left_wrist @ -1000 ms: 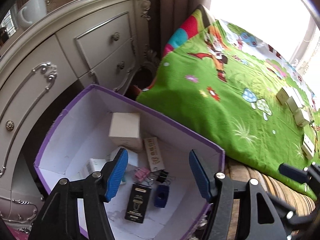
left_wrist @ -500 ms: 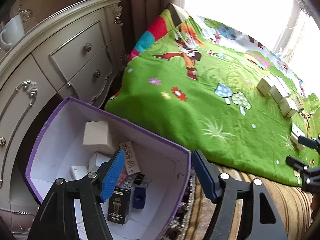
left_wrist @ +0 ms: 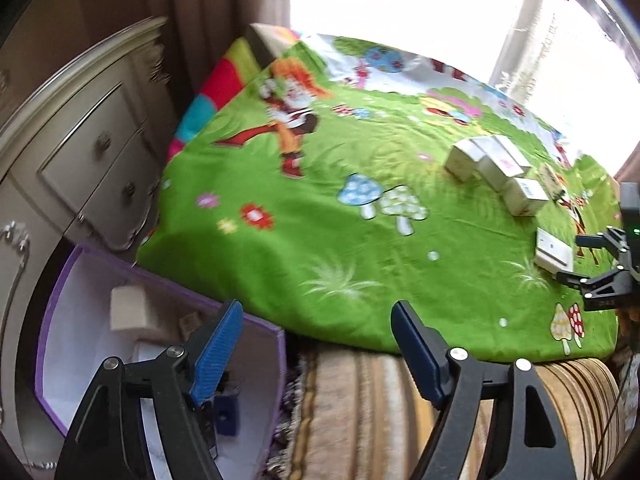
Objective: Organize rigid objects
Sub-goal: 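Move both open tools back over the remaining boxes on the bed, then grasp the white plastic device with the right tool while the left tool grasps a small white box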
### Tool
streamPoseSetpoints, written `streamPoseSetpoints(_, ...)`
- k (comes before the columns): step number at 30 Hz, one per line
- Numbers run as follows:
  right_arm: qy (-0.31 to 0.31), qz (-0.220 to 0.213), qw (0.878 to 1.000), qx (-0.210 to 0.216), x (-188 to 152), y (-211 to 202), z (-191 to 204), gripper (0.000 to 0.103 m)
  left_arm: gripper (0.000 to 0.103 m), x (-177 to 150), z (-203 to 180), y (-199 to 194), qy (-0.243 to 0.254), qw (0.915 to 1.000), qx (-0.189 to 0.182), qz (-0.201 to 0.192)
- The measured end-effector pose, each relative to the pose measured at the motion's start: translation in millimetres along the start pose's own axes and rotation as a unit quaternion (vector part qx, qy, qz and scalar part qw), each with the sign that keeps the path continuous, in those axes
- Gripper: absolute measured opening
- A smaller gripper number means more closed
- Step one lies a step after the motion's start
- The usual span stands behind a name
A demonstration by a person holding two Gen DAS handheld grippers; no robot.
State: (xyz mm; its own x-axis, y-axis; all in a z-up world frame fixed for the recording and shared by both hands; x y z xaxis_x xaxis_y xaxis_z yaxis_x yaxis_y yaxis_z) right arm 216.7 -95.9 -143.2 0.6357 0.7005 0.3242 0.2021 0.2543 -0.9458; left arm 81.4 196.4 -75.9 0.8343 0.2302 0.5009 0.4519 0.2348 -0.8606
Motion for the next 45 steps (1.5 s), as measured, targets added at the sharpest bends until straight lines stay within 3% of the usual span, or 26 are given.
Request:
streamPoseSetpoints(7,-0.003,0.023,1.0,0.013,-2.7,26.9,-12.3,0.092,0.078,13.9,-38.6,-0.2,0.047,0.9987,-0.018,-0.007)
streamPoseSetpoints(10,0.016,0.012,0.999,0.037,-1.5,29.9,-17.8,0.092,0.078,18.6,-55.3,0.5,0.068,0.9973,-0.025,-0.01)
streamPoseSetpoints(13,0.037,-0.002,0.997,0.062,-2.3,29.6,-19.7,0.081,0.078,24.6,-70.4,5.8,0.085,0.9959,-0.029,-0.01)
streamPoseSetpoints(17,0.048,-0.016,0.997,0.058,-6.7,24.6,-22.8,0.072,0.078,34.9,-91.8,14.1,0.107,0.9936,-0.033,-0.011)
streamPoseSetpoints(21,0.082,-0.025,0.995,0.047,-16.0,19.0,-32.4,0.07,0.078,48.3,-115.6,21.4,0.132,0.9902,-0.041,-0.016)
streamPoseSetpoints(34,0.193,-0.058,0.979,0.013,-47.9,2.6,-55.2,0.069,0.078,96.2,-183.9,64.7,0.192,0.9787,-0.068,-0.027)
streamPoseSetpoints(41,0.239,-0.074,0.968,-0.015,-59.8,-3.5,-67.8,0.069,0.078,129.3,-205.6,102.3,0.178,0.9791,-0.097,-0.018)
streamPoseSetpoints(45,0.244,-0.08,0.966,-0.024,-57.5,-1.0,-71.7,0.069,0.078,141.2,-215.3,124.6,0.189,0.9776,-0.093,-0.013)
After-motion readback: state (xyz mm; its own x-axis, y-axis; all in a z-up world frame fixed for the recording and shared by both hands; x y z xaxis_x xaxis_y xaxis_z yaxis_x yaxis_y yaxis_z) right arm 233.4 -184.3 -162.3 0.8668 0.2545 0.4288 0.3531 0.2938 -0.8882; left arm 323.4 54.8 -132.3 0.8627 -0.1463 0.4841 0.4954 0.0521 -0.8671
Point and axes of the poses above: each gripper's, at about its wrist camera, not at the fingertips, and y roughly the way its jaws point, z to its left, x to its top, the point moved 7 cm from there along y, roughly the way its jaws point, and after that the axes turned 8 degrees about x, right-handed, at the moved point
